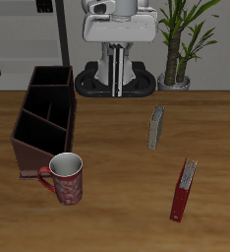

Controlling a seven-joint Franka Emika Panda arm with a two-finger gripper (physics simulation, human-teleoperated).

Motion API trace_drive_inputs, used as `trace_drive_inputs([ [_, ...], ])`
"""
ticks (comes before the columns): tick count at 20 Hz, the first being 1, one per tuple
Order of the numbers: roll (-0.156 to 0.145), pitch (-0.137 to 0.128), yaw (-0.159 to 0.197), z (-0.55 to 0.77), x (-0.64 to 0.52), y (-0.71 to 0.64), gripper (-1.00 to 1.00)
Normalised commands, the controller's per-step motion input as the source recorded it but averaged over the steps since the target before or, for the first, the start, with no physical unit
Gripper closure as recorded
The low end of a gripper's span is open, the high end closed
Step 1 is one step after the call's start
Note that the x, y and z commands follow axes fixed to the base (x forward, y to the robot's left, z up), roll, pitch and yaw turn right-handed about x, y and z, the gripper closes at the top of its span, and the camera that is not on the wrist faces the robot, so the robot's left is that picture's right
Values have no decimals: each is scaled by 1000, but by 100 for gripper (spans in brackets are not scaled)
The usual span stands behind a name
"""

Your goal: Place the striped book into the right desk caddy's front compartment

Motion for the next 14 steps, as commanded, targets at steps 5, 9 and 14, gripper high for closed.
trace_drive_inputs([
  [5,-14,-23,32,114,-405,-55,100],
  [9,-7,1,9,15,-352,-125,100],
  [14,-27,14,18,-68,-181,-215,100],
])
